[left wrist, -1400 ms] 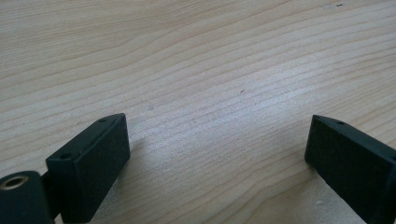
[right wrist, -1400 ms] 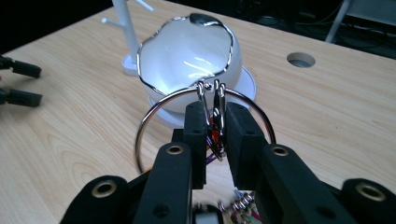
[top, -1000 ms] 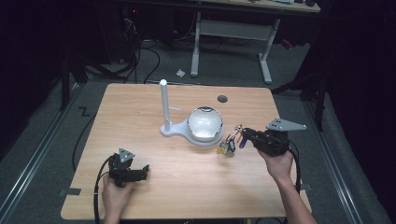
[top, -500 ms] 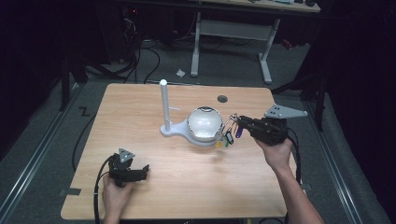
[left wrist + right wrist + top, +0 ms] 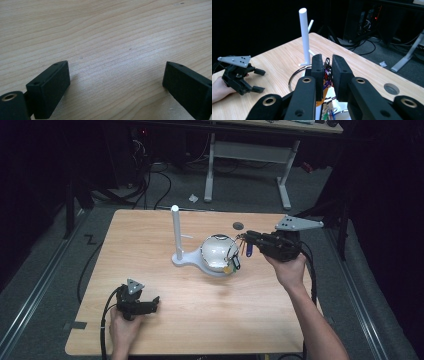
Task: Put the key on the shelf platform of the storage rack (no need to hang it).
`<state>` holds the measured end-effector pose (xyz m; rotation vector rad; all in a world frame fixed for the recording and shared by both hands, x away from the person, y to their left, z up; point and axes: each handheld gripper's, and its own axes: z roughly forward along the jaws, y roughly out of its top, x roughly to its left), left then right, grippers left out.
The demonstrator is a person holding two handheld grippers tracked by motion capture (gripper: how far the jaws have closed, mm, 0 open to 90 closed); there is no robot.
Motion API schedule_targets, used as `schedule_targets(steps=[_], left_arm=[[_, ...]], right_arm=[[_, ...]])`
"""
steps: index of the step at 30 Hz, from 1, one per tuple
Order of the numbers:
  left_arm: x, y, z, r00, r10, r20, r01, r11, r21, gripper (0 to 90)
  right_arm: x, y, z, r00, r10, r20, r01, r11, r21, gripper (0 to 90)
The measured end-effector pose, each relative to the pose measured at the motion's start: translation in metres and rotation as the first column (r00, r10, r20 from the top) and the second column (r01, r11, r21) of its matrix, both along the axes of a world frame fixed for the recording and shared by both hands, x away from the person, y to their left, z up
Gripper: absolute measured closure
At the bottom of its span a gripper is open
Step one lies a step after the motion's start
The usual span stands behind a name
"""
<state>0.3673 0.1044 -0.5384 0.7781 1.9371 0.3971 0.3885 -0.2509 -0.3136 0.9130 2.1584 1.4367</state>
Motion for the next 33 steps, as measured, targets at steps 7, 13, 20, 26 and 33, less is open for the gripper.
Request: schedule_targets(steps=[7, 13, 20, 26, 33], left_arm=[[0.0, 0.0, 0.0, 1.0, 0.002, -0.001, -0.002, 1.0, -0.002, 7.9], [0.0, 0.0, 0.0, 1.0, 0.0, 0.003, 0.0, 1.0, 0.003, 7.9], [0.0, 0.0, 0.0, 1.0, 0.002, -0.001, -0.002, 1.0, -0.001, 7.9], [0.0, 0.0, 0.0, 1.0, 0.003, -0.001, -0.003, 1.0, -0.001, 7.9], [0.0, 0.0, 0.0, 1.0, 0.0, 0.001, 0.0, 1.0, 0.001, 7.9]], right_arm=[[0.008, 0.01, 0.008, 0.9999, 0.011, 0.013, -0.011, 0.9999, -0.004, 82.0], [0.018, 0.022, 0.018, 0.9994, 0.012, 0.031, -0.012, 0.9999, -0.007, 82.6], [0.031, 0.028, 0.016, 0.9997, -0.016, 0.02, 0.016, 0.9998, -0.015, 83.0], [0.042, 0.029, 0.007, 0.9988, -0.049, 0.006, 0.049, 0.9984, -0.028, 83.3], [0.052, 0.03, -0.006, 0.9973, -0.072, -0.016, 0.071, 0.9965, -0.045, 83.3]])
